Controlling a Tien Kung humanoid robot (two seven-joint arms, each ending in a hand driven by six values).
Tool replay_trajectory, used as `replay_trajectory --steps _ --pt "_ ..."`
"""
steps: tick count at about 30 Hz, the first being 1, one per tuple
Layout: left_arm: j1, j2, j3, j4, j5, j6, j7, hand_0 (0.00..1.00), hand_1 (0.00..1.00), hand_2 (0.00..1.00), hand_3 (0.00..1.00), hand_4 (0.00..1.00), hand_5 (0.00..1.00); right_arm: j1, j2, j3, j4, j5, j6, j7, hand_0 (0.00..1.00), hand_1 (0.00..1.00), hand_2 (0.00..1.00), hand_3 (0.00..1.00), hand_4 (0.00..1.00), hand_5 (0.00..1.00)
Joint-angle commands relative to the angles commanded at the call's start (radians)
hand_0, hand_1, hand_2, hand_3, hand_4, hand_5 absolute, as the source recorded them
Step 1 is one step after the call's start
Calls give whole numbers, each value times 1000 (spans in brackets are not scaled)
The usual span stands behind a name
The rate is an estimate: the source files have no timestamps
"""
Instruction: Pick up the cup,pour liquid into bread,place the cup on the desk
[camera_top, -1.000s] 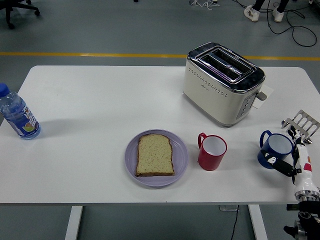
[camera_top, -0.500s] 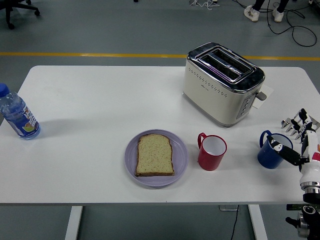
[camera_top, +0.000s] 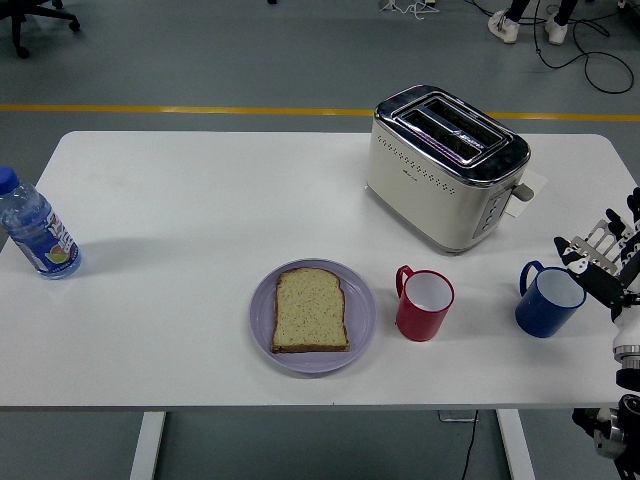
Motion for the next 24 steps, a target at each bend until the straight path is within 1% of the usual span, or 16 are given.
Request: replay_trajectory --steps 1,3,5,6,7,11,12,13,17,19,22,24 --pt "1 -1 3 0 -1 0 0 639 648 666 567 335 840 0 2 5 5 30 -5 9 739 680 756 752 639 112" --pt "2 -1 8 0 -3 0 0 639 648 666 567 335 840 0 4 14 14 93 -5 24 739 680 756 752 639 112" --pt "2 -1 13 0 -5 0 0 639 648 666 567 335 840 0 4 20 23 158 -22 37 739 680 756 752 639 112" --pt "2 -1 16 0 -5 0 0 639 648 666 567 335 840 -2 4 26 27 192 -18 44 739 680 756 752 639 112" --pt "2 -1 18 0 -6 0 0 639 648 666 566 334 839 -3 4 29 28 225 -18 47 692 634 691 642 586 114" --pt "2 -1 21 -1 -3 0 0 639 648 666 566 334 839 -11 9 41 26 303 -15 42 692 634 691 642 586 114" --pt "2 -1 21 -2 -3 0 0 639 648 666 566 334 839 -12 10 42 26 310 -15 41 692 634 691 642 586 114" --pt "2 -1 19 -2 -1 0 0 639 648 665 567 334 840 -13 13 45 26 318 -14 40 655 608 669 608 555 110" --pt "-10 0 -6 -3 11 0 -1 639 648 665 567 334 840 -8 21 57 27 338 -9 34 655 608 669 608 555 110" --pt "-15 1 -9 -4 14 0 -1 640 648 665 567 334 839 -7 21 61 27 344 -7 32 636 595 659 603 540 100" --pt "-21 2 0 -5 14 0 0 640 648 665 567 334 839 -10 19 70 27 368 -3 28 636 595 659 603 540 100" --pt "-23 2 -9 -5 18 0 -1 640 648 665 567 334 839 -6 20 75 28 374 -3 28 636 595 659 603 540 100"
